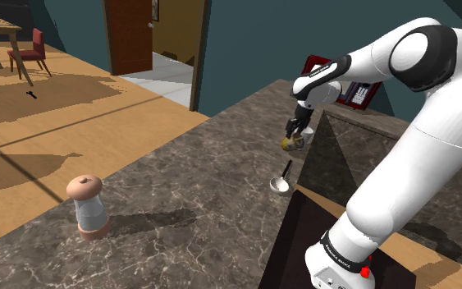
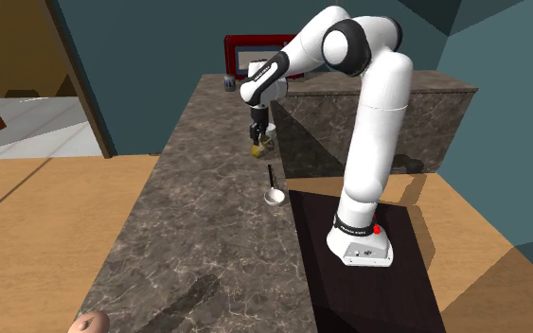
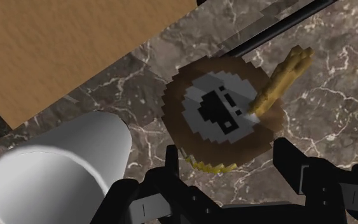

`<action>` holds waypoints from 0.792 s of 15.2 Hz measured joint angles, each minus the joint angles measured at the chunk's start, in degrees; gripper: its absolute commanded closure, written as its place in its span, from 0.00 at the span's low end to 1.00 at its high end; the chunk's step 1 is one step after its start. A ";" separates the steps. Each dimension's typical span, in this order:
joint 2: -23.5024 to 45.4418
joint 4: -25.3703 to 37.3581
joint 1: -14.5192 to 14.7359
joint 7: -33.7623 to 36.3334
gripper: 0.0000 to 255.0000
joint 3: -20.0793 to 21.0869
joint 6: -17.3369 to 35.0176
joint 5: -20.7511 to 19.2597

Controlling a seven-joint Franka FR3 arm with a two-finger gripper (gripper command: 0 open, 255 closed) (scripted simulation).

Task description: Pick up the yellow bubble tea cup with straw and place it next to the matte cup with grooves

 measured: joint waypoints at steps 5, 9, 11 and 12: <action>3.05 -0.98 -0.11 -1.30 1.00 0.24 3.66 2.07; 3.38 -1.11 -0.18 -1.61 1.00 0.28 4.32 2.42; 3.36 -1.14 -0.18 -1.61 1.00 0.29 4.41 2.42; 3.37 -1.13 -0.19 -1.63 1.00 0.28 4.39 2.43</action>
